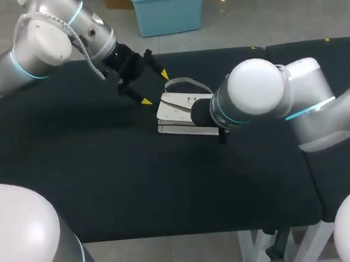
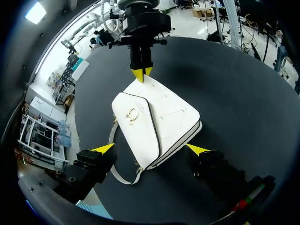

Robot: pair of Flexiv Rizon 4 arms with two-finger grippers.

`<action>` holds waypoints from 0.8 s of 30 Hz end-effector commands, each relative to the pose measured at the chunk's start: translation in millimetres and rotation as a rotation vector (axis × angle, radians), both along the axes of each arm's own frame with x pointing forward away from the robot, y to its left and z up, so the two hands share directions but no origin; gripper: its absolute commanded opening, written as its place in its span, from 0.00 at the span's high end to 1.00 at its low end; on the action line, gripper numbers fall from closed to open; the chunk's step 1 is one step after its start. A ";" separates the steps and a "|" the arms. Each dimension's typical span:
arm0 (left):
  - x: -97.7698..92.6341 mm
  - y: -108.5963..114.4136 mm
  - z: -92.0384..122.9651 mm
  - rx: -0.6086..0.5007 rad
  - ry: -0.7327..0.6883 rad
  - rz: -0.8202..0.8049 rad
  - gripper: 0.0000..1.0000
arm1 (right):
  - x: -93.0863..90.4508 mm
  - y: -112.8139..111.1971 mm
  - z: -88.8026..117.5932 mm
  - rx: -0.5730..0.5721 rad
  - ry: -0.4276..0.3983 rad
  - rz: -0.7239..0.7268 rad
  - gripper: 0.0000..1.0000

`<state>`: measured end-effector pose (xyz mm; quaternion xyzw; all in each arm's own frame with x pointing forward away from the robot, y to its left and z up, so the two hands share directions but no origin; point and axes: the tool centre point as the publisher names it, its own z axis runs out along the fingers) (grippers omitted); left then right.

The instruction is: Pick up the bag, open it, inspect its contents, close it, and place it on the opposite side

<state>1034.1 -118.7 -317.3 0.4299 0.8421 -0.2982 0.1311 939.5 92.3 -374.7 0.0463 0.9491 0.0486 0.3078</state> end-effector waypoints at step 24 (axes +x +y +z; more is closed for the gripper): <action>-12.9 -21.0 -15.8 -0.187 -0.148 -0.083 0.15 | -0.5 1.4 -4.1 0.001 -0.007 -0.001 1.00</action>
